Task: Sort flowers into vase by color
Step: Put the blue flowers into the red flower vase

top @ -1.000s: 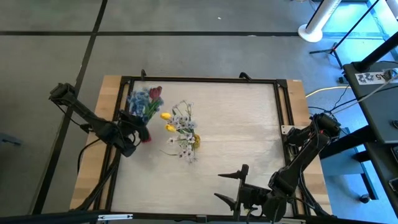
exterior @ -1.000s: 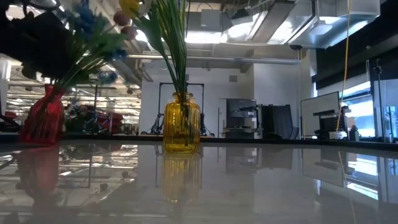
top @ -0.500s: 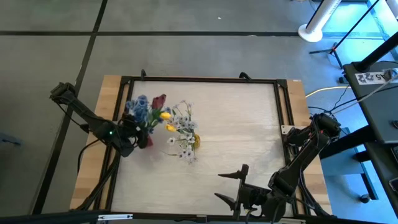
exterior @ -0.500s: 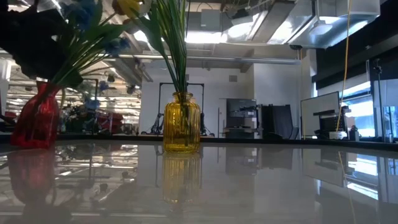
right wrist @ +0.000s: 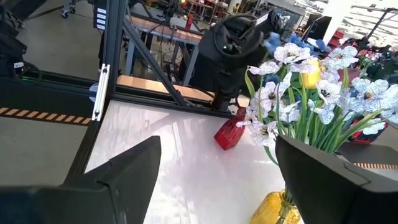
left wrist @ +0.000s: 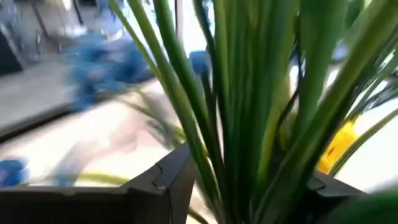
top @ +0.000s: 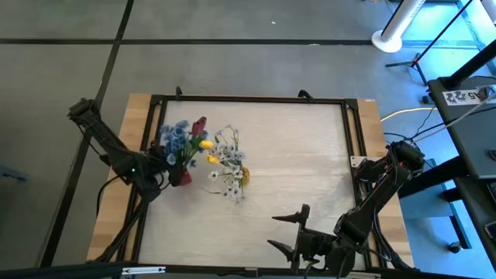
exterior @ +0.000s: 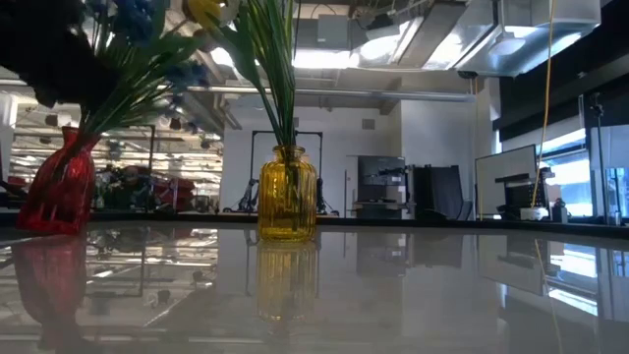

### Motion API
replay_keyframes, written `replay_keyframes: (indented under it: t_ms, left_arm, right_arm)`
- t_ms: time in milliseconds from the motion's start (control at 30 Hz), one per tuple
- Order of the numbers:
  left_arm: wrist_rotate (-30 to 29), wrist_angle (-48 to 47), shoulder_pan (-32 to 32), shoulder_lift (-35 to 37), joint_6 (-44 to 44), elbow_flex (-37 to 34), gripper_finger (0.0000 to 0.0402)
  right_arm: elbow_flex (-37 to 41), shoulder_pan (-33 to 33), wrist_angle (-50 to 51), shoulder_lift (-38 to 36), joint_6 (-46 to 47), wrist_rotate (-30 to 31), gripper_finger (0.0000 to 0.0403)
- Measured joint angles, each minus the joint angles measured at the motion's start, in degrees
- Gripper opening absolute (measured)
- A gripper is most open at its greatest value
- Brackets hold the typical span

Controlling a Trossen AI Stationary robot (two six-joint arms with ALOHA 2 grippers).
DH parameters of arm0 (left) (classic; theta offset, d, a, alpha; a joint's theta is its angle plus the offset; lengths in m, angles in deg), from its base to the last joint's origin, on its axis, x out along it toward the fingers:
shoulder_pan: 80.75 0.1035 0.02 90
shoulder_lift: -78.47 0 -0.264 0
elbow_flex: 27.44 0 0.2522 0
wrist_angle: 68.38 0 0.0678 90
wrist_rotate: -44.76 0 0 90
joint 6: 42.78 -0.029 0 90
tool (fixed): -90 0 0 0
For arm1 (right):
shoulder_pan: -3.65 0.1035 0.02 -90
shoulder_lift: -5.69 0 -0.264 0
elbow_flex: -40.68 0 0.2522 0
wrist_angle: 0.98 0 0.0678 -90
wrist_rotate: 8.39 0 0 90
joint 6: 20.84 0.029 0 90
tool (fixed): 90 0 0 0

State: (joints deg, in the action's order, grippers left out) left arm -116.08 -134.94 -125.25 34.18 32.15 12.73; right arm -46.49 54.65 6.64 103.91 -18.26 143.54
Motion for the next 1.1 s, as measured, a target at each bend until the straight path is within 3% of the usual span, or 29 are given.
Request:
replay_keyframes:
  t_ms: [133,367,800,1100]
  left_arm:
    - [-6.1,-0.2,-4.2,0.0,4.0,-1.5,0.0153]
    - [-7.3,2.7,-9.8,0.0,9.0,-7.3,0.0152]
    - [4.8,-2.3,-11.0,0.2,7.0,-3.1,0.0184]
    - [9.1,-3.8,-11.0,0.2,3.3,0.4,0.0186]
  right_arm:
    - [0.0,0.0,0.3,0.0,0.0,0.0,0.0315]
    - [0.0,0.0,0.3,0.0,0.0,0.0,0.0315]
    - [0.0,-0.9,0.8,0.0,1.3,0.0,0.0315]
    - [-0.1,-2.4,5.2,0.0,5.7,-0.5,0.0315]
